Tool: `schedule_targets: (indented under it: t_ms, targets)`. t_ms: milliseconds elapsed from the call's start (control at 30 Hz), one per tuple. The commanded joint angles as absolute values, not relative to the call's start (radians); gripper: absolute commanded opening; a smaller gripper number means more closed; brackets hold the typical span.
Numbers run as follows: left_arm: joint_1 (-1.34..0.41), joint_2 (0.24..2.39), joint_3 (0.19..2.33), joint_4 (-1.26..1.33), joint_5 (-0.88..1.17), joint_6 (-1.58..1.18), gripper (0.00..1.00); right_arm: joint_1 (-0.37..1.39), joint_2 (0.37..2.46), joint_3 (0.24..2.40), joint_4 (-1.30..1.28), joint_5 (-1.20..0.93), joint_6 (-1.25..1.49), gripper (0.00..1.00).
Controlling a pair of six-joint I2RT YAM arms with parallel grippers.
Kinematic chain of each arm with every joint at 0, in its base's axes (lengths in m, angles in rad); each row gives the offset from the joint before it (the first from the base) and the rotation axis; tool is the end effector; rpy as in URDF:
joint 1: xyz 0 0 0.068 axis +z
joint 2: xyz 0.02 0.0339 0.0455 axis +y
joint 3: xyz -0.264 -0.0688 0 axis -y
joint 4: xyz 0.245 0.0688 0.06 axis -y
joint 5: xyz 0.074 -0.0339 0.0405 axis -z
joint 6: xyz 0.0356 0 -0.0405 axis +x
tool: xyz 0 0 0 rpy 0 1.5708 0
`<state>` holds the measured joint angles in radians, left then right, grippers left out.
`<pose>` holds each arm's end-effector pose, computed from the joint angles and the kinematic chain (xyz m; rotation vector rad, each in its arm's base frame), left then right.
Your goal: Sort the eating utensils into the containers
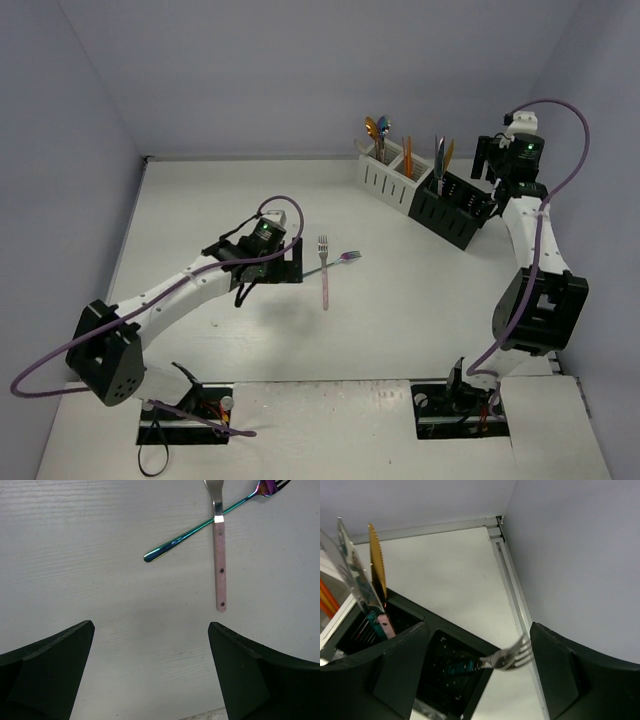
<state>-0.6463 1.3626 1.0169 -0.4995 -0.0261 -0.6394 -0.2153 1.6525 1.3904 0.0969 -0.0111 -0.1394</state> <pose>0.2313 -0.1733 0.2632 -0.0037 2.4923 -0.5411 0.3926 -0.0855 0.3531 0.0579 1.7416 -0.2509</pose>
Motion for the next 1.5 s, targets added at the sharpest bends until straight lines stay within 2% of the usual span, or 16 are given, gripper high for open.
schedule_targets:
  t_ms: [0, 267, 400, 733, 867, 1133, 1367, 1467]
  targets:
    - [-0.718, 1.410, 1.133, -0.462, -0.085, -0.722, 0.97, -0.210, 1.458, 1.391, 0.135, -0.011, -0.034, 0.85]
    - [-0.819, 1.645, 1.316, -0.538, -0.172, -0.789, 0.97, -0.206, 1.189, 1.249, 0.040, 0.019, 0.184, 0.91]
    - [-0.833, 1.778, 1.406, -0.565, -0.171, -0.812, 0.87, -0.174, 1.052, 1.125, 0.036, 0.050, 0.239, 0.92]
    - [-0.836, 1.948, 1.511, -0.606, -0.207, -0.815, 0.56, -0.075, 0.904, 0.976, 0.003, 0.009, 0.270, 0.93]
    - [-0.836, 1.997, 1.530, -0.605, -0.203, -0.815, 0.40, -0.052, 0.871, 0.937, -0.042, -0.039, 0.253, 0.94]
    - [-0.836, 2.010, 1.524, -0.603, -0.210, -0.802, 0.01, -0.019, 0.892, 0.942, -0.067, -0.158, 0.208, 0.94]
    - [-0.845, 1.875, 1.477, -0.592, -0.230, -0.743, 0.00, -0.006, 0.944, 0.976, -0.073, -0.371, 0.223, 0.94]
    - [-0.873, 1.743, 1.454, -0.530, -0.238, -0.644, 0.00, 0.002, 1.007, 1.013, -0.074, -0.495, 0.263, 0.94]
